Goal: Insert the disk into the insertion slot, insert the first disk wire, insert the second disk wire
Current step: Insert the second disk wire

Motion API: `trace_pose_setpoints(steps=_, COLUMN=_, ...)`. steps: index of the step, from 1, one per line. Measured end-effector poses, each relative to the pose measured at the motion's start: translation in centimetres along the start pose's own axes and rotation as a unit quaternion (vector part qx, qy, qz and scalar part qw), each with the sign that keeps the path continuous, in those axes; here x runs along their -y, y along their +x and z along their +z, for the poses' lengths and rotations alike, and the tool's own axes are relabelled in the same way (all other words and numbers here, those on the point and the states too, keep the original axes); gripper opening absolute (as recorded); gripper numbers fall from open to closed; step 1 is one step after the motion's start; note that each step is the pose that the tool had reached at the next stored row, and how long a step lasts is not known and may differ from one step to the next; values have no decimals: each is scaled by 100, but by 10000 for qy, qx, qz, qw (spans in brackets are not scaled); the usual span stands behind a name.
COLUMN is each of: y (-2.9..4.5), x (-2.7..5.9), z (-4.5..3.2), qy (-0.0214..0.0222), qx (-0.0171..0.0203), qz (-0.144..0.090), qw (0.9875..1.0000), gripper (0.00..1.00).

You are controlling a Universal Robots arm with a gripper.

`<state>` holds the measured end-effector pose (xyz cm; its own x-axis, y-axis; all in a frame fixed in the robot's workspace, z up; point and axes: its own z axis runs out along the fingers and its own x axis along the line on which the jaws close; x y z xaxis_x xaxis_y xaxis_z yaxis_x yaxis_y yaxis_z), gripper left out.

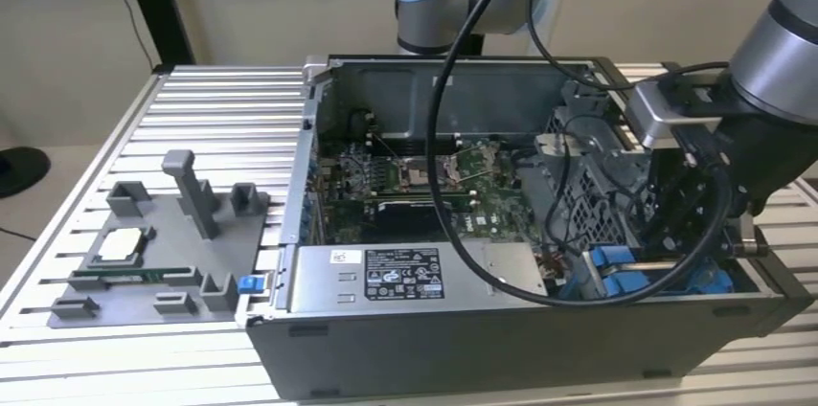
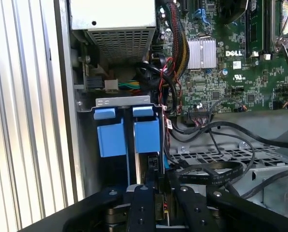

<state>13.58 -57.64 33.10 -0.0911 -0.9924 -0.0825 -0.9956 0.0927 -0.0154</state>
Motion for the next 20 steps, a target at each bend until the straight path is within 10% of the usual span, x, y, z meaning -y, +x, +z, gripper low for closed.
trace_pose_setpoints(steps=14, y=-49, x=9, z=-591, qy=0, qx=2, qz=5, qw=10000, gripper=100)
trace_pose_setpoints(steps=20, y=-51, x=10, z=-618, qy=1, qx=2, qz=4, qw=10000, gripper=100)
